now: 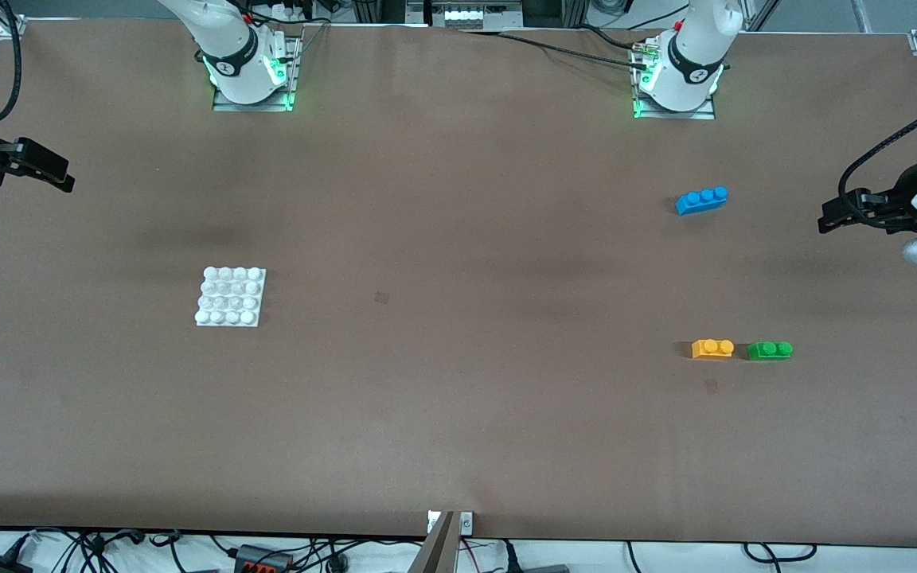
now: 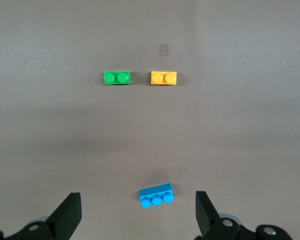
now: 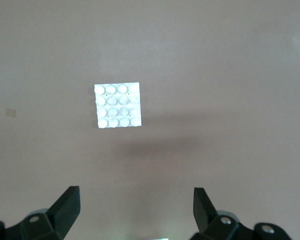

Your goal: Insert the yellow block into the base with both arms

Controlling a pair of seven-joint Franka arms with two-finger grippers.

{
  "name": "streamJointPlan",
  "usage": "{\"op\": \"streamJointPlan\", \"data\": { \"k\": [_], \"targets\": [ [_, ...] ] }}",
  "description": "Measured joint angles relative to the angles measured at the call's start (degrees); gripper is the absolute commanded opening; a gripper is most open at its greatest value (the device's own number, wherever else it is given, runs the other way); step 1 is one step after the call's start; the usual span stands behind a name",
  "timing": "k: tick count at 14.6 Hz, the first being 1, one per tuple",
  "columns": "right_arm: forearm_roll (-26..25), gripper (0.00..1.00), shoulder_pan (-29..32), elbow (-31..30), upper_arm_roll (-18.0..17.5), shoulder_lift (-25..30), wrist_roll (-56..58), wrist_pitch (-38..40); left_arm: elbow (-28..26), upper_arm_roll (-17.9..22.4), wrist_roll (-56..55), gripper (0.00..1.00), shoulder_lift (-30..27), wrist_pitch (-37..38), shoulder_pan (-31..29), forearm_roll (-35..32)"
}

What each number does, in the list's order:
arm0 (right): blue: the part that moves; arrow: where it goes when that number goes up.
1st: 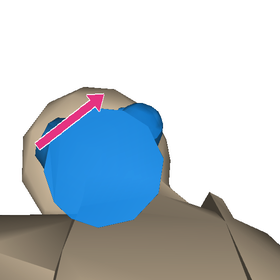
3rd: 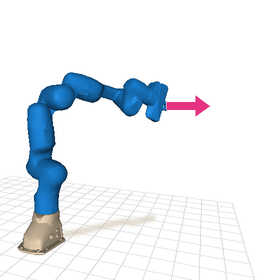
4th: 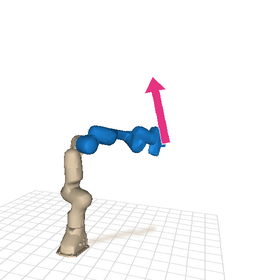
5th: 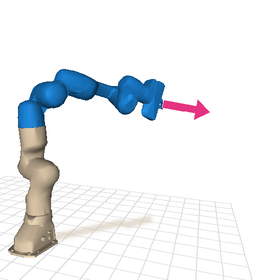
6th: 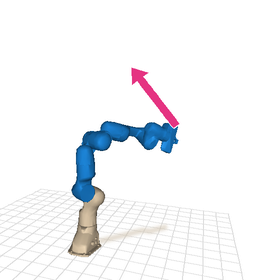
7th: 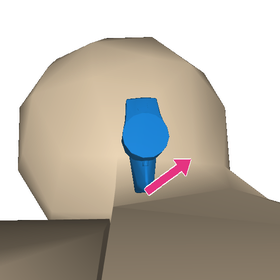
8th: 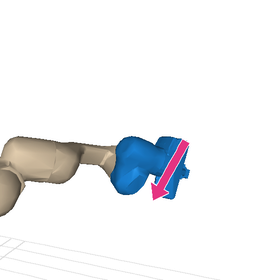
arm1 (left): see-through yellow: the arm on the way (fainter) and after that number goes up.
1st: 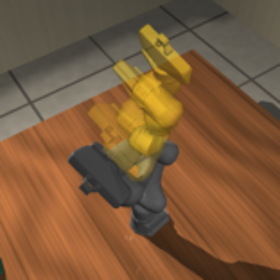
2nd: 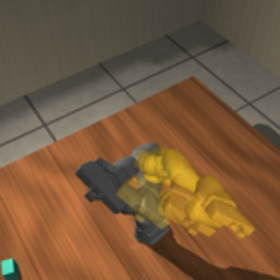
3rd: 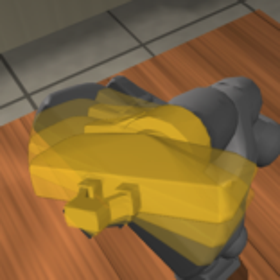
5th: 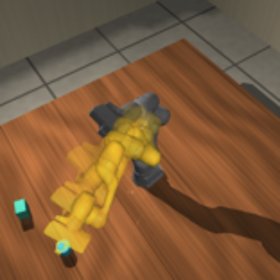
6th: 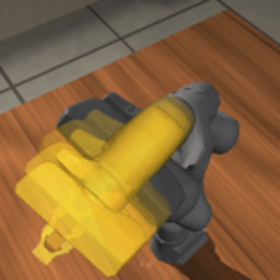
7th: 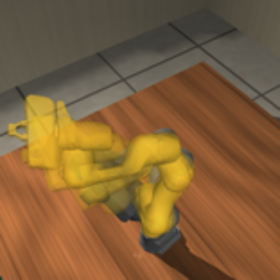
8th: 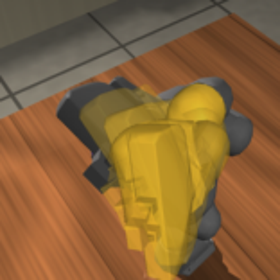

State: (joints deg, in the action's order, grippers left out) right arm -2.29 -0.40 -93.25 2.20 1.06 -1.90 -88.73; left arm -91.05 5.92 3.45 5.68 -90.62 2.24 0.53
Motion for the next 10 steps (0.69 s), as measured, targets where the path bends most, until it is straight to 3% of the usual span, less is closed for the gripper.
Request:
{"op": "streamJointPlan", "data": {
  "k": [10],
  "targets": [
    [0.1,1.00,0.3,0.1,1.6,0.0,-0.2,-1.2,0.0,0.1,0.0,1.00,0.0,0.0,-0.2,0.0]
  ]
}}
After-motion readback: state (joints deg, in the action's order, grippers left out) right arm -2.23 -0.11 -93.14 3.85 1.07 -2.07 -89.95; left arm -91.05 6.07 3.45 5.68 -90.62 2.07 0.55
